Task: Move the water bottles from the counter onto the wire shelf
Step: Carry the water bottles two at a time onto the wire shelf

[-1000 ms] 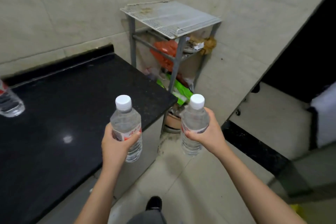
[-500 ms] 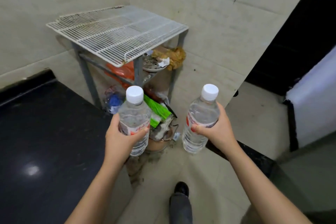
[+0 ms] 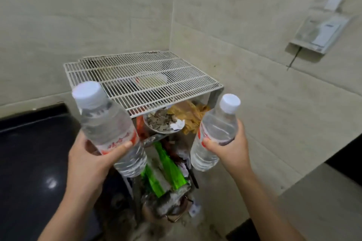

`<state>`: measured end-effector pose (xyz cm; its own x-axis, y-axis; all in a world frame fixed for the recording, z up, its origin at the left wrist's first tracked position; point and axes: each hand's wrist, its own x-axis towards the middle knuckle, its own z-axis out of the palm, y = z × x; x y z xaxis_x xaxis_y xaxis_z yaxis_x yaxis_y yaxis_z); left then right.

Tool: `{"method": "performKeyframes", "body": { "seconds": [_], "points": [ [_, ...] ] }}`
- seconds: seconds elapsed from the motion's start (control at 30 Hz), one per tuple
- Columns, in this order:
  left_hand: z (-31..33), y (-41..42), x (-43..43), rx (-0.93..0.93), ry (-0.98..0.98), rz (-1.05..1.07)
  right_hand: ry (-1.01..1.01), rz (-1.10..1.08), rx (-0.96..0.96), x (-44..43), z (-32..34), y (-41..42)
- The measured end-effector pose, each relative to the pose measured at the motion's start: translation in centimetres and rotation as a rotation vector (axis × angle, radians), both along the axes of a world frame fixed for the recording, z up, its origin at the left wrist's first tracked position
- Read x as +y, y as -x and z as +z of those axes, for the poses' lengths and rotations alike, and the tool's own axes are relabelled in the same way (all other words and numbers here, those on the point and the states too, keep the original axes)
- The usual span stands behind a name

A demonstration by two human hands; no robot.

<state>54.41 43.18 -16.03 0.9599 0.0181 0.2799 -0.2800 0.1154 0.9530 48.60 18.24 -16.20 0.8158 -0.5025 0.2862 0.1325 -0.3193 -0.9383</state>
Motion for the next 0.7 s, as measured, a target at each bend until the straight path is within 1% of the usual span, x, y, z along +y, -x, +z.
{"method": "performKeyframes", "body": {
  "seconds": [0.1, 0.2, 0.33, 0.43, 0.7],
  "points": [
    [2.4, -1.4, -0.5, -0.058, 0.052, 0.081, 0.022, 0.068, -0.063, -2.2, 1.7, -2.9],
    [4.4, -3.7, -1.2, -0.119, 0.056, 0.082, 0.076, 0.124, -0.122, -3.7, 3.6, -6.0],
    [5.6, -7.1, -2.6, -0.136, 0.051, 0.119, 0.099, 0.15, -0.178, -5.4, 5.5, -10.3],
    [6.3, -10.1, -4.1, -0.118, 0.044, 0.112, 0.097, 0.146, -0.231, -6.6, 6.4, -13.9],
    [7.8, -19.3, -9.0, -0.036, -0.053, 0.027, 0.051, 0.146, -0.283, -9.0, 7.5, -23.0]
  ]
}}
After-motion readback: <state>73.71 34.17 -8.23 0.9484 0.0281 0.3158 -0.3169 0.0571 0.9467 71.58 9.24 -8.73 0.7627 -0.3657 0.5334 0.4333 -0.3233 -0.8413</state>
